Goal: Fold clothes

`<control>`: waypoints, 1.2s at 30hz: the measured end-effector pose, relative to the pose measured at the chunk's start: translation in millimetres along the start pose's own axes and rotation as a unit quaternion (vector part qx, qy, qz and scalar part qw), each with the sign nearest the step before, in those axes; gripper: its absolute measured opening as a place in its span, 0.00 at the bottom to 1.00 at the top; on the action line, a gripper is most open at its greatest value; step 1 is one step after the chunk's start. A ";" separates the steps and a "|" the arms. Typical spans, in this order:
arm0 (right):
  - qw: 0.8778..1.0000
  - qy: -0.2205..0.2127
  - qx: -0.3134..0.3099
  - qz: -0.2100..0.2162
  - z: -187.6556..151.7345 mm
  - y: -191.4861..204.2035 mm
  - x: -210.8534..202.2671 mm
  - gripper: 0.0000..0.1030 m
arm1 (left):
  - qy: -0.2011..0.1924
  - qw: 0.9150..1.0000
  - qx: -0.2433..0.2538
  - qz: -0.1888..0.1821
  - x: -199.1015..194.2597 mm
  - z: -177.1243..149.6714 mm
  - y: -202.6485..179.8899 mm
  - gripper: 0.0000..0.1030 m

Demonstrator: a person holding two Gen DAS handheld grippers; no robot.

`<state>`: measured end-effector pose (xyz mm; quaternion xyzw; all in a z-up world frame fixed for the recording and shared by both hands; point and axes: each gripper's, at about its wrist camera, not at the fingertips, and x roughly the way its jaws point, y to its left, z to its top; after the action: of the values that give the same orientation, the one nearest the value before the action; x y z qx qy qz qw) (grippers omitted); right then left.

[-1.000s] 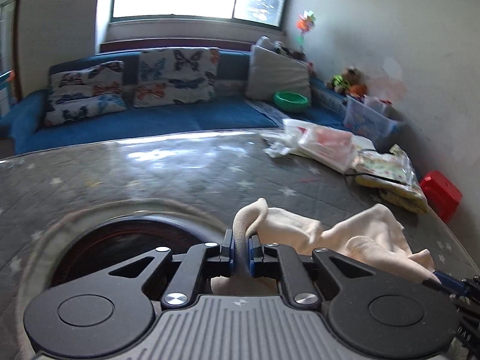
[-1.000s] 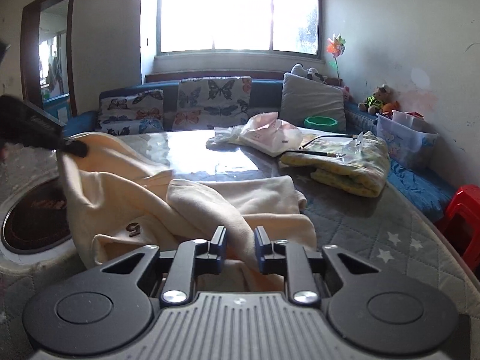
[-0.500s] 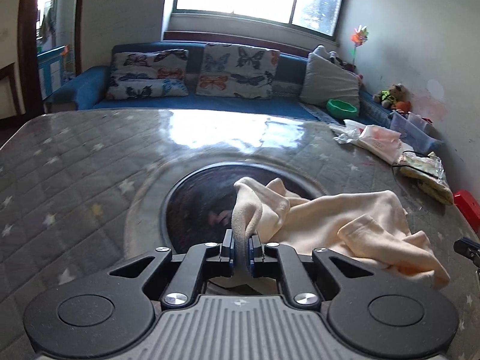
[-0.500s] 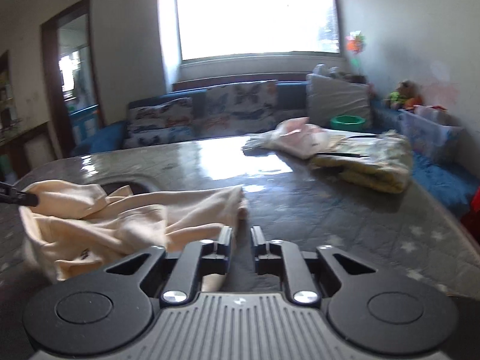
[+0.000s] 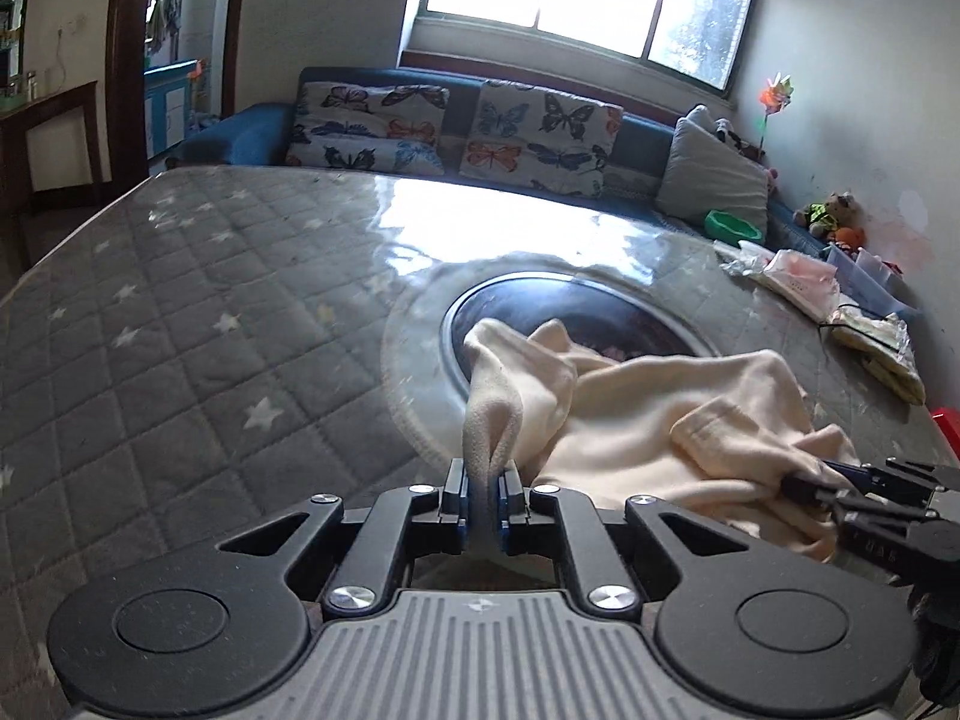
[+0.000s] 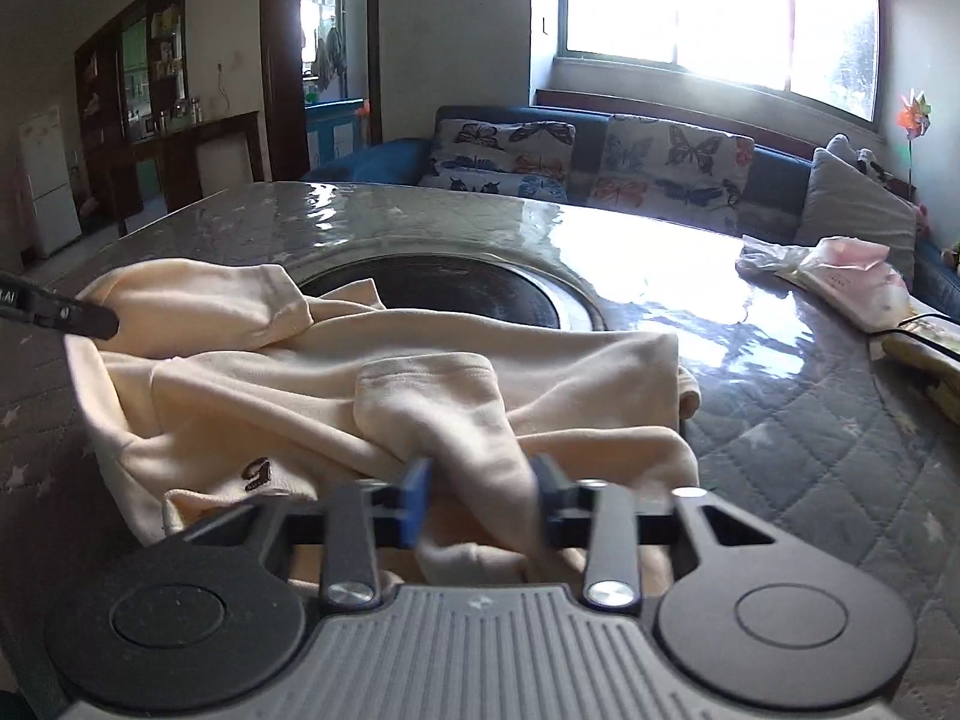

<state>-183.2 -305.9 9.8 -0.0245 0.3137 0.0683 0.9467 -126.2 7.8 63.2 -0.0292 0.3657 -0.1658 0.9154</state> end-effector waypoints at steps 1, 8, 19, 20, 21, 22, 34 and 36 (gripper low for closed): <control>1.000 -0.006 0.003 -0.004 -0.3 -0.4 -3.3 0.12 | 0.003 1.000 -0.003 0.003 -1.0 -2.5 2.6 0.11; 0.992 -0.068 0.044 -0.100 0.2 -33.9 -48.1 0.07 | 0.000 1.000 0.003 0.008 -9.4 -18.2 5.0 0.16; 0.963 -0.051 0.137 -0.228 -46.8 -103.6 -97.7 0.25 | -0.015 0.999 0.008 0.028 -25.1 -31.9 0.6 0.47; 0.962 -0.054 0.140 -0.230 -49.6 -104.3 -99.5 0.26 | -0.019 0.999 0.010 0.029 -28.5 -31.7 0.9 0.48; 0.961 -0.059 0.145 -0.229 -52.5 -103.5 -102.4 0.26 | -0.023 0.999 0.010 0.031 -31.1 -30.2 1.6 0.52; 0.962 -0.065 0.146 -0.223 -54.0 -101.6 -105.4 0.27 | -0.026 0.999 0.009 0.035 -33.7 -28.6 2.8 0.53; 0.986 -0.062 0.093 -0.125 -50.5 -62.6 -76.9 0.37 | -0.031 0.996 -0.018 0.079 -12.4 -4.1 4.9 0.61; 0.987 -0.056 0.091 -0.118 -52.2 -61.2 -72.0 0.38 | -0.020 0.996 -0.020 0.081 -0.9 1.3 5.6 0.61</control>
<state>-262.4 -379.3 11.2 0.0292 0.2596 -0.0715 0.9626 -124.4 13.3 63.8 -0.0212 0.3513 -0.0834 0.9323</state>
